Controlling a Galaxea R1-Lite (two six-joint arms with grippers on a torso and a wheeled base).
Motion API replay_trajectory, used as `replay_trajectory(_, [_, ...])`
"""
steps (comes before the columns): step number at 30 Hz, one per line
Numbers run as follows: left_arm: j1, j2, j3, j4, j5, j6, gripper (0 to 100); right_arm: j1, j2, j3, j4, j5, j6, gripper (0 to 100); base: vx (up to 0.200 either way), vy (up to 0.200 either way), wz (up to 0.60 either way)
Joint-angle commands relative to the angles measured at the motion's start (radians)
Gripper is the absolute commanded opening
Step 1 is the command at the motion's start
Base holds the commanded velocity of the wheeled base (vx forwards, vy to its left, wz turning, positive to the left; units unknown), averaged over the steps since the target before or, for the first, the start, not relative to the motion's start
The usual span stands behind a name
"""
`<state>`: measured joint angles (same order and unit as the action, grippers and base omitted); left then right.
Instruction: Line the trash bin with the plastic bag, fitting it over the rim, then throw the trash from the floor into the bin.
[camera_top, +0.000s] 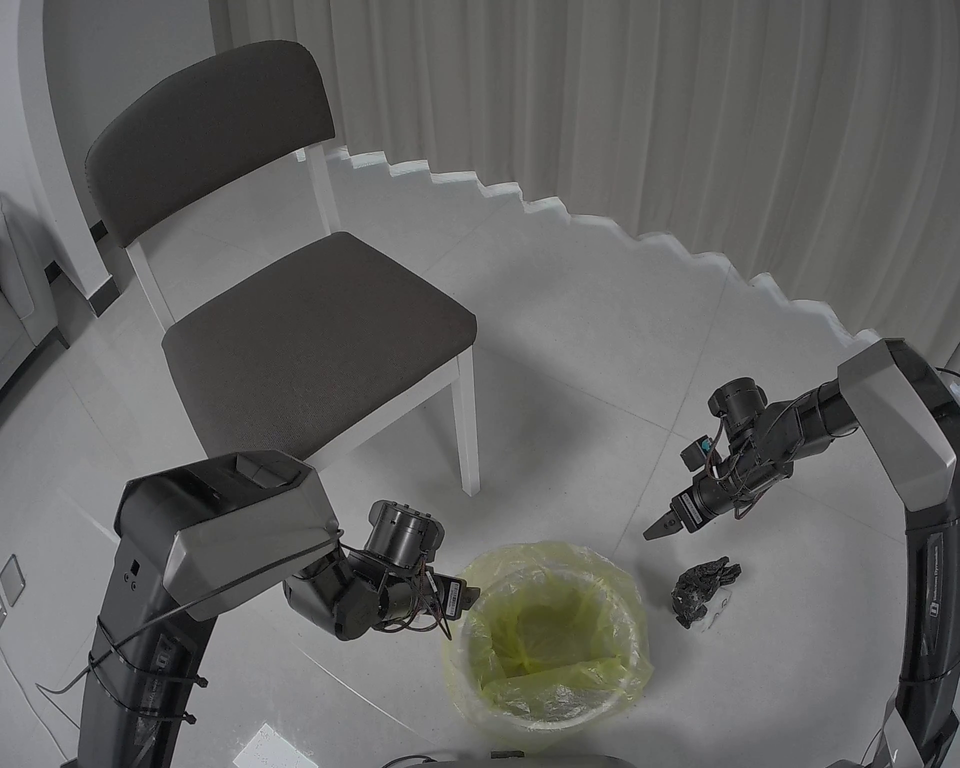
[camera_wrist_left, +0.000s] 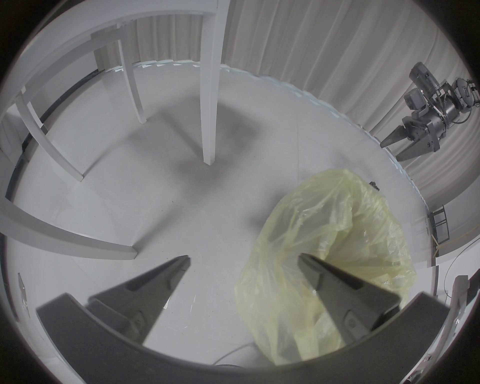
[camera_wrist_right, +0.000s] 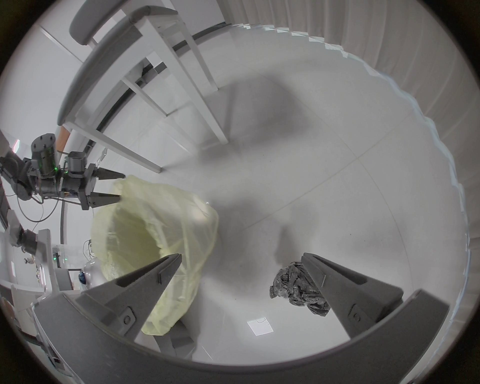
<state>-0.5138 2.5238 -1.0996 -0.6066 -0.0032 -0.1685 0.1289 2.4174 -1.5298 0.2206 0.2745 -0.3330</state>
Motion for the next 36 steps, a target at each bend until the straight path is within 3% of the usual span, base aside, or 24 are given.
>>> replay_trajectory(1, [0.006, -0.048, 0.072, -0.056, 0.0, -0.002, 100, 0.031, -0.074, 0.046, -0.001, 0.02, 0.0, 100, 0.0, 0.0, 0.0])
replay_trajectory(6, [0.009, -0.076, 0.133, -0.15, 0.0, -0.003, 100, 0.061, -0.087, 0.056, -0.001, 0.02, 0.002, 100, 0.0, 0.0, 0.0])
replay_trajectory(13, [0.023, -0.1, 0.185, -0.167, -0.001, -0.003, 100, 0.095, -0.113, 0.114, -0.003, 0.02, 0.0, 100, 0.0, 0.0, 0.0])
replay_trajectory(23, [0.001, -0.115, 0.245, -0.285, 0.026, 0.004, 100, 0.179, -0.018, 0.146, -0.049, 0.0, -0.001, 100, 0.0, 0.0, 0.0])
replay_trajectory(27, [0.001, -0.117, 0.259, -0.311, 0.057, 0.004, 100, 0.219, -0.004, 0.175, -0.098, -0.075, -0.001, 100, 0.0, 0.0, 0.0])
replay_trajectory(28, [0.001, -0.117, 0.273, -0.334, 0.066, 0.004, 100, 0.241, 0.005, 0.197, -0.147, -0.121, -0.001, 100, 0.0, 0.0, 0.0])
replay_trajectory(33, [-0.006, -0.114, 0.291, -0.375, 0.068, 0.006, 100, 0.288, 0.043, 0.25, -0.319, -0.216, -0.006, 100, 0.0, 0.0, 0.0])
replay_trajectory(36, [-0.006, -0.114, 0.291, -0.38, 0.069, 0.006, 100, 0.308, 0.06, 0.29, -0.412, -0.281, -0.058, 100, 0.0, 0.0, 0.0])
